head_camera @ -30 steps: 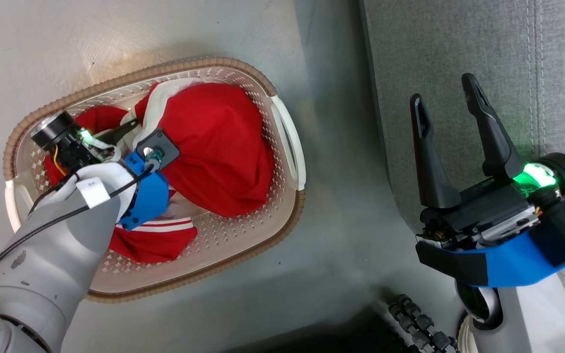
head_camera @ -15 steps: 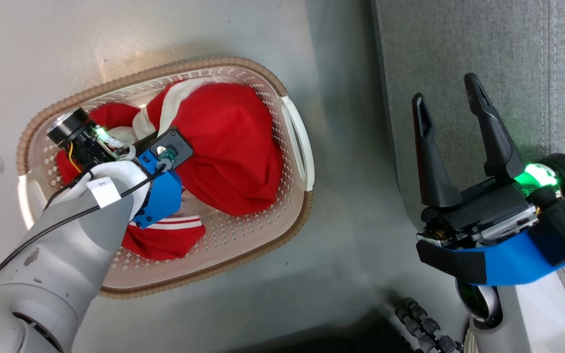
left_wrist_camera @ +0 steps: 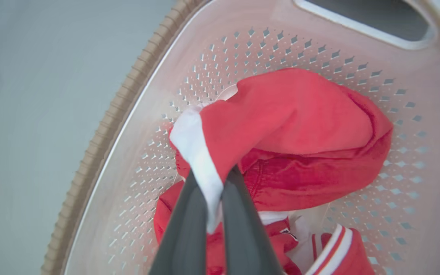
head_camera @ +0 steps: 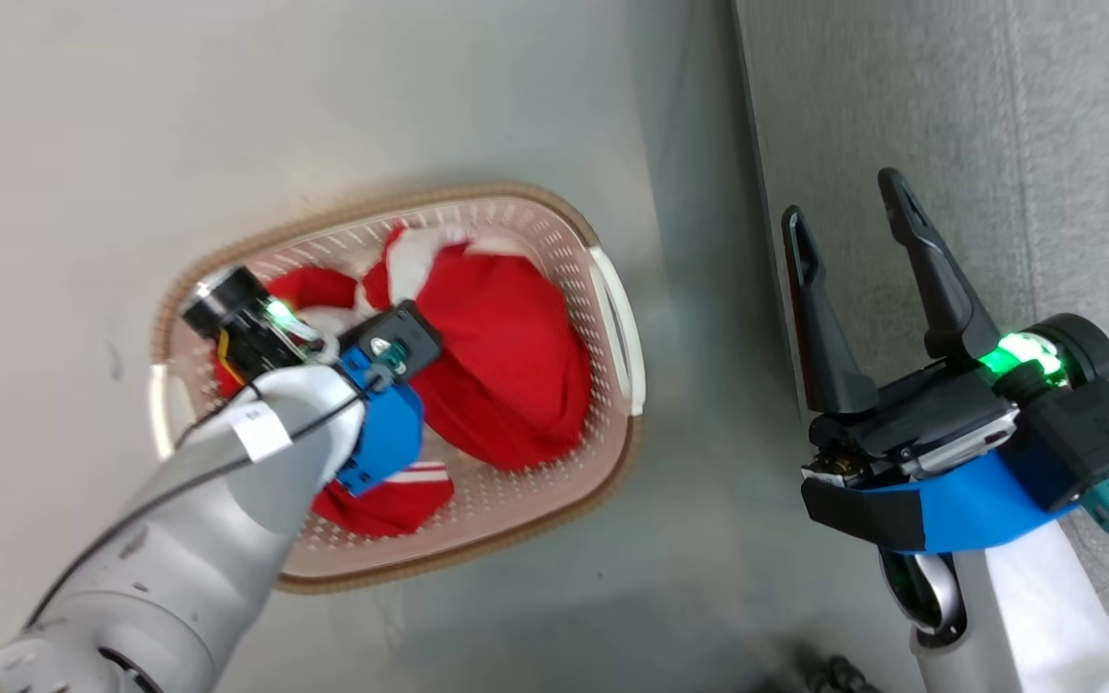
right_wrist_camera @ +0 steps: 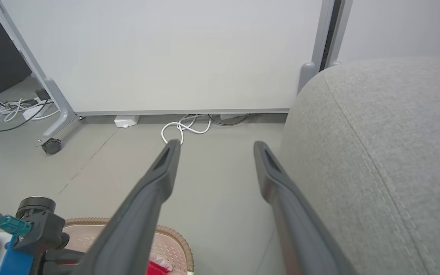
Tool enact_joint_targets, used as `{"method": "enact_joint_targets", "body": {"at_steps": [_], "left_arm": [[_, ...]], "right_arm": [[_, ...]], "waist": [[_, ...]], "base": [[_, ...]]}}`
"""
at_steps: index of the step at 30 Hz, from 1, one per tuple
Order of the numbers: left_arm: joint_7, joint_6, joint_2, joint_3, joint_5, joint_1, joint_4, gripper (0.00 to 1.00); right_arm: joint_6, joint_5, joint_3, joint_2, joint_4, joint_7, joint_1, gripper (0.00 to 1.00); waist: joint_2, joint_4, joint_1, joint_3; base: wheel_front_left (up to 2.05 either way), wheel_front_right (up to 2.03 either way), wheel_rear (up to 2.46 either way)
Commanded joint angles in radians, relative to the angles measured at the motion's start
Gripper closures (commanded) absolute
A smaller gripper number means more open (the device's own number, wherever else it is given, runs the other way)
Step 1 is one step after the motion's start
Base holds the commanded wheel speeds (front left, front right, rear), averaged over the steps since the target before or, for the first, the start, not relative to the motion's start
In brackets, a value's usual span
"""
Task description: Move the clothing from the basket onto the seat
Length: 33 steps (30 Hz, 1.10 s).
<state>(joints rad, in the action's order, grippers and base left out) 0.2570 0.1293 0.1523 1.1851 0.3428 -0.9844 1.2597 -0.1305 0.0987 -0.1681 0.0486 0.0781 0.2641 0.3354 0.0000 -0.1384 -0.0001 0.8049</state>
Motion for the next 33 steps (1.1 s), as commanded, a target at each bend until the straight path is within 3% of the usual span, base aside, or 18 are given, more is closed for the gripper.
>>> {"method": "enact_joint_targets", "body": {"at_steps": [1, 6, 16, 25, 33], "left_arm": [[0.005, 0.000, -0.002, 0.006, 0.007, 0.009, -0.006, 1.00], [0.009, 0.001, -0.022, 0.007, 0.045, 0.049, -0.069, 1.00], [0.010, -0.003, 0.014, -0.068, 0.060, 0.161, -0.273, 1.00], [0.010, -0.030, 0.050, -0.203, 0.035, 0.270, -0.459, 1.00], [0.010, -0.040, 0.046, -0.320, -0.006, 0.313, -0.619, 1.00]], "right_arm": [[0.000, -0.003, -0.001, 0.003, -0.007, 0.001, 0.004, 0.00], [0.000, -0.008, -0.002, 0.003, -0.037, 0.001, -0.017, 0.00], [0.000, -0.022, 0.007, 0.003, -0.097, 0.001, -0.081, 0.00], [0.000, -0.025, 0.016, 0.003, -0.127, 0.001, -0.155, 0.00], [0.000, -0.009, 0.006, 0.003, -0.138, 0.001, -0.203, 0.00]], "waist": [[0.0000, -0.003, 0.0001, -0.022], [0.0000, 0.029, 0.0001, -0.113], [0.0000, 0.107, 0.0001, -0.320], [0.0000, 0.157, 0.0001, -0.481], [0.0000, 0.177, 0.0001, -0.583]], "base": [[0.00, 0.00, 0.00], [0.00, 0.00, 0.00], [0.00, 0.00, 0.00], [0.00, 0.00, 0.00], [0.00, 0.00, 0.00]]}}
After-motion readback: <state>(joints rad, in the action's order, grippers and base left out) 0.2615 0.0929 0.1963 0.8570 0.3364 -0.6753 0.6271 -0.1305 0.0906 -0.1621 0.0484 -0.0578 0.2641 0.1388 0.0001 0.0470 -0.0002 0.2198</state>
